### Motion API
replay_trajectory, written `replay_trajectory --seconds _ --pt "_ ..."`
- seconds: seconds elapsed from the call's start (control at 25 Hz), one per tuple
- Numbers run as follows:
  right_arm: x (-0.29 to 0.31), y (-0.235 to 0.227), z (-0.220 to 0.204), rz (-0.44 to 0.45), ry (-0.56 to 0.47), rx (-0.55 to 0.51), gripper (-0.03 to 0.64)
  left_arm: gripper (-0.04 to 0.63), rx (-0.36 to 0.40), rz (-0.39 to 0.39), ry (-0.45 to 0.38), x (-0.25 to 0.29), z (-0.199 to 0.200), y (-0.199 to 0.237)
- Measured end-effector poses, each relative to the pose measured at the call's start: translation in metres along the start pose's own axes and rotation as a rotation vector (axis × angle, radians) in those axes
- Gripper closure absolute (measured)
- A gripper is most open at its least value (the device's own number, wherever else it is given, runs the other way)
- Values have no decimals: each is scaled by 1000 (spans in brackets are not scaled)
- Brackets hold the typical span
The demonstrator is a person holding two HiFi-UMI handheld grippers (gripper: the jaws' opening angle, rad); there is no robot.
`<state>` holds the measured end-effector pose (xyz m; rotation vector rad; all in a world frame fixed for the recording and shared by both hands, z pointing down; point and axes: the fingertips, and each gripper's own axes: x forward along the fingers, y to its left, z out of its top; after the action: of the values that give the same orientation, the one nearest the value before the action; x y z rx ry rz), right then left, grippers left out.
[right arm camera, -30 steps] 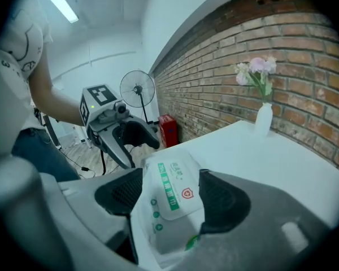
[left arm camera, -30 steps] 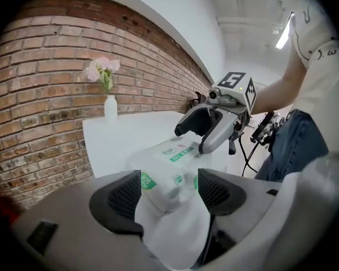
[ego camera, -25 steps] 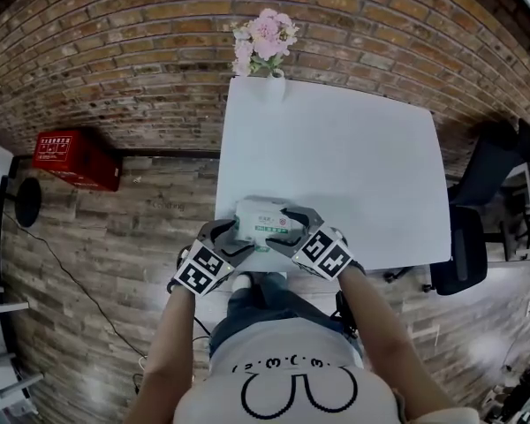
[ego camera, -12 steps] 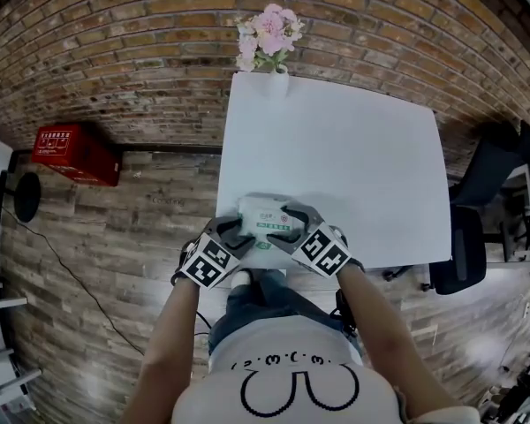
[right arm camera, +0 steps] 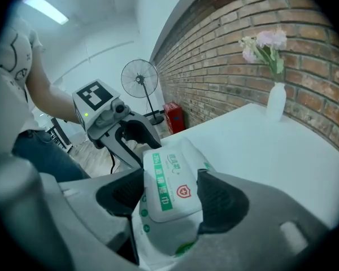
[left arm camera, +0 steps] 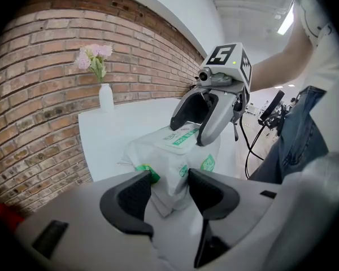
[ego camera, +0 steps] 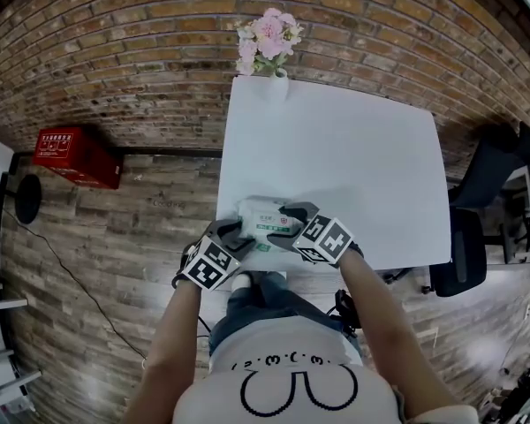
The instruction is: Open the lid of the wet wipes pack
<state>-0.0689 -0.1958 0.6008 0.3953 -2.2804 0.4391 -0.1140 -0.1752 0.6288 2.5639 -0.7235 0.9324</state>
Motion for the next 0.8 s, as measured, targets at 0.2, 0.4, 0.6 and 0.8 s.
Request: replay_trajectory --seconds 0.2,0.4,0.6,0.8 --pt "-2 -2 2 52 -21 68 324 387 -6 5 10 -1 1 1" --pt "-8 -4 8 99 -80 166 330 387 -7 0 10 1 -2 0" --pt "-12 0 12 62 -76 84 368 387 -10 -1 8 1 -1 1" --pt "-26 -1 25 5 -124 10 440 387 -9 -8 9 0 0 1"
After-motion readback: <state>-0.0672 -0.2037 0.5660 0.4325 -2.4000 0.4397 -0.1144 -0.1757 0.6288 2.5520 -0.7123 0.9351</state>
